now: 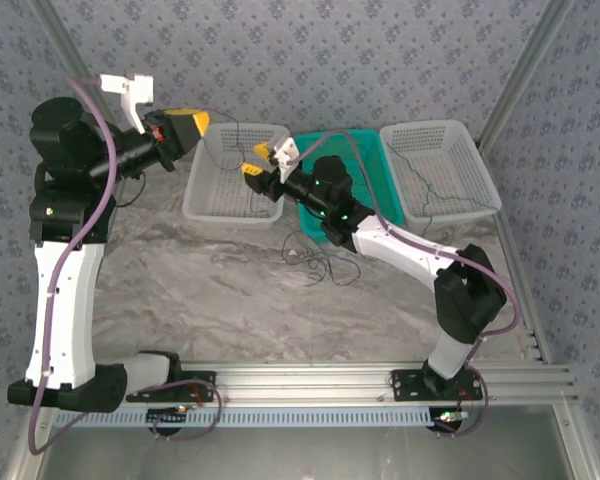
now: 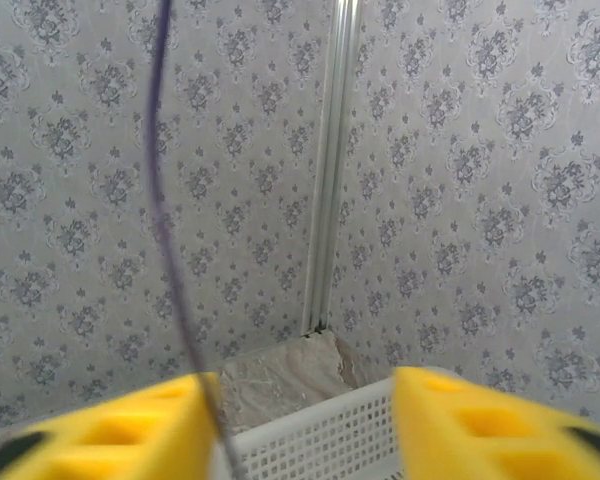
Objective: Untangle the cables
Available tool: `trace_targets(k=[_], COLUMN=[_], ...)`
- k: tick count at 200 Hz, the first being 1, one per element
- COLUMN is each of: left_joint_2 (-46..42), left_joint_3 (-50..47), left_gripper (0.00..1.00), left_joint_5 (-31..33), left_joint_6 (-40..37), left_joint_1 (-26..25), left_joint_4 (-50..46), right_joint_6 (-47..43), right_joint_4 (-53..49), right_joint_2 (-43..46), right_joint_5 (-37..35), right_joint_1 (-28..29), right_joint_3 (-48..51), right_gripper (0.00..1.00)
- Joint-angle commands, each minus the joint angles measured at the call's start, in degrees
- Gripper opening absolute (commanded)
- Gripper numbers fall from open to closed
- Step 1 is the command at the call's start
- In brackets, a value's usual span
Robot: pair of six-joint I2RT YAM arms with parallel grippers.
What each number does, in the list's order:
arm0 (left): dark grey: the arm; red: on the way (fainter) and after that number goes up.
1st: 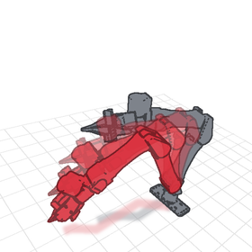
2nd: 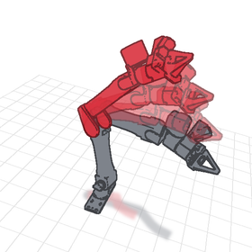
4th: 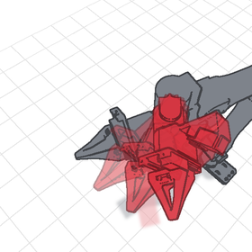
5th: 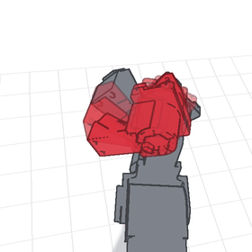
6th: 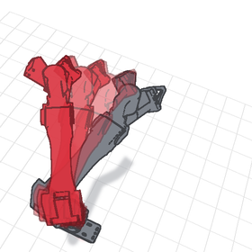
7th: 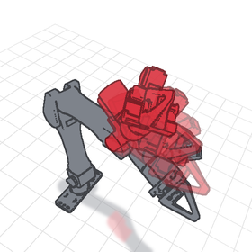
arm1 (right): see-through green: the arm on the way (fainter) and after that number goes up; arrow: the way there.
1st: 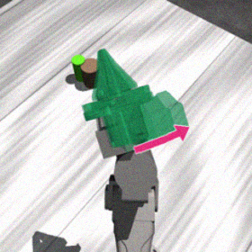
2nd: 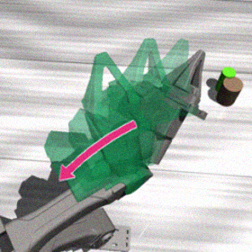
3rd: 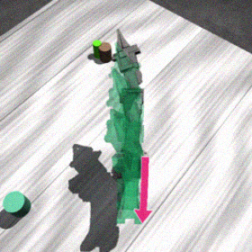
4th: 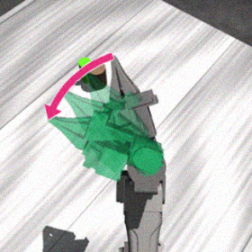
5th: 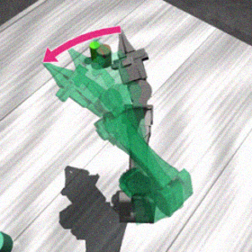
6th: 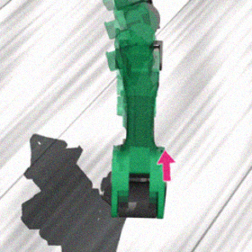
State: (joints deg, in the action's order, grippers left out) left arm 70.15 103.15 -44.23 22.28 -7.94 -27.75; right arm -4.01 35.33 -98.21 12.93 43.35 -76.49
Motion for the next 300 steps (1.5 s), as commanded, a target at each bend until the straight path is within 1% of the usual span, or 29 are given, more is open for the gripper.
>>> trace_targets(k=[1, 33, 37, 42, 50, 72, 80, 90, 107, 125, 156, 176, 191, 198, 217, 236, 240, 245, 249, 258, 269, 283, 300], left_joint_2=[-2.07, -3.84, -4.14, -4.42, -4.97, -7.13, -7.92, -9.04, -10.80, -12.49, -15.39, -17.43, -18.87, -19.27, -20.48, -21.20, -21.21, -21.09, -20.99, -20.65, -19.81, -18.19, -15.35], left_joint_3=[1.52, -0.41, -0.84, -1.49, -2.77, -8.05, -10.02, -12.58, -17.15, -21.39, -28.42, -33.80, -37.46, -38.70, -41.60, -43.77, -44.00, -44.23, -44.32, -44.37, -44.17, -43.51, -43.12], left_gripper=[0.00, 0.00, 0.02, 0.05, 0.14, 0.48, 0.56, 0.61, 0.64, 0.65, 0.66, 0.67, 0.74, 0.75, 0.78, 0.79, 0.79, 0.79, 0.79, 0.79, 0.79, 0.79, 0.79], left_joint_5=[1.92, 2.49, 2.67, 2.77, 2.83, 3.46, 4.03, 4.47, 4.47, 3.81, 4.81, 6.79, 9.43, 11.22, 15.95, 18.38, 18.63, 19.01, 19.21, 19.68, 19.80, 19.71, 19.63], left_joint_6=[-1.98, -2.92, -3.02, -3.18, -3.38, -3.47, -3.35, -2.83, -1.61, -0.61, -1.30, -1.28, -0.86, -0.84, 0.04, 0.41, 0.33, 0.28, 0.08, -0.29, -0.86, -1.79, -3.45], left_joint_1=[-0.15, -0.14, -0.16, -0.19, -0.19, -0.16, -0.20, -0.17, -0.26, -0.50, -2.30, -4.00, -5.91, -7.08, -10.19, -12.38, -12.60, -12.83, -12.88, -12.97, -12.97, -12.97, -13.14], left_joint_4=[-1.00, -1.00, -0.90, -0.90, -0.74, 0.34, 0.64, 1.34, 2.64, 3.08, 1.39, -0.14, -1.66, -2.66, -3.63, -3.40, -3.60, -3.98, -4.32, -4.90, -5.21, -5.13, -4.81], right_joint_6=[1.47, -0.41, -0.62, -0.85, -1.07, -1.20, -0.79, -0.65, -0.48, -0.25, -0.75, -3.94, -5.71, -6.13, -5.57, -3.21, -2.58, -1.77, -0.93, 0.71, 3.37, 6.57, 9.29], right_joint_4=[2.85, -0.66, -0.97, -1.23, -1.80, -3.89, -4.91, -6.00, -7.23, -10.03, -17.93, -21.36, -23.13, -24.41, -27.31, -26.85, -26.62, -26.78, -27.34, -29.44, -33.48, -39.74, -49.52], right_joint_2=[0.36, 2.76, 2.98, 3.34, 3.96, 5.26, 5.48, 5.65, 5.75, 5.24, 2.61, 0.22, -2.63, -4.36, -9.68, -13.95, -14.70, -15.60, -16.41, -17.92, -19.24, -20.29, -20.74], right_joint_5=[-0.32, 0.43, 0.28, 0.11, -0.14, -1.21, -2.08, -2.87, -6.15, -8.96, -9.67, -9.75, -8.30, -6.93, -6.37, -7.30, -7.59, -8.27, -9.10, -10.23, -12.67, -15.62, -16.76], right_joint_1=[-0.38, -1.71, -1.77, -2.00, -2.41, -4.22, -5.11, -6.23, -8.31, -11.19, -16.72, -19.89, -22.42, -23.30, -24.79, -24.86, -24.75, -24.58, -24.43, -24.22, -24.03, -24.29, -24.59], right_joint_3=[-1.82, -4.33, -4.62, -5.13, -6.15, -9.94, -11.69, -13.88, -17.07, -20.96, -26.18, -25.70, -24.21, -23.74, -22.69, -20.45, -19.93, -19.54, -19.51, -19.94, -21.10, -23.11, -27.58], right_gripper=[0.00, 0.00, 0.00, 0.00, 0.00, 0.00, 0.00, 0.00, 0.00, 0.00, 0.00, 0.00, 0.00, 0.00, 0.00, 0.00, 0.04, 0.18, 0.25, 0.31, 0.44, 0.49, 0.51])
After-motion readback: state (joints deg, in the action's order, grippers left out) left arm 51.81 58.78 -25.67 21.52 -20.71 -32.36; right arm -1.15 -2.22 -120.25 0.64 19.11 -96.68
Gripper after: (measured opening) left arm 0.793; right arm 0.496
